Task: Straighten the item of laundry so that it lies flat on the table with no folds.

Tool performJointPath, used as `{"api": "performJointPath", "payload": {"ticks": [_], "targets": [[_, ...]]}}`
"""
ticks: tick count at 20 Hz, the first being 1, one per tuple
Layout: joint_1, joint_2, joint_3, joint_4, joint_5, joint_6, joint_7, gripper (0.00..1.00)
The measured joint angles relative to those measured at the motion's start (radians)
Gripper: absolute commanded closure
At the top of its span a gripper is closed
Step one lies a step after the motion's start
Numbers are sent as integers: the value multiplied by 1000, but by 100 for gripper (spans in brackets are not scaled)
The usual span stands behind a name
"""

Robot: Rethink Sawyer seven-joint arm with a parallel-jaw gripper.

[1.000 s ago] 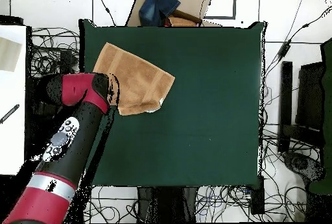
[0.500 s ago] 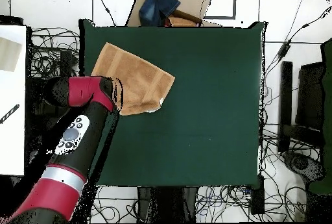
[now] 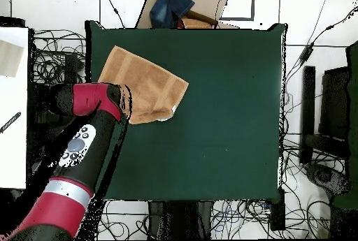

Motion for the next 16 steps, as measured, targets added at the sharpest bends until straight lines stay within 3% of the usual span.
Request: {"api": "performJointPath", "payload": {"ticks": [16], "targets": [[-22,-114,2,119,0,0,0,0]]}}
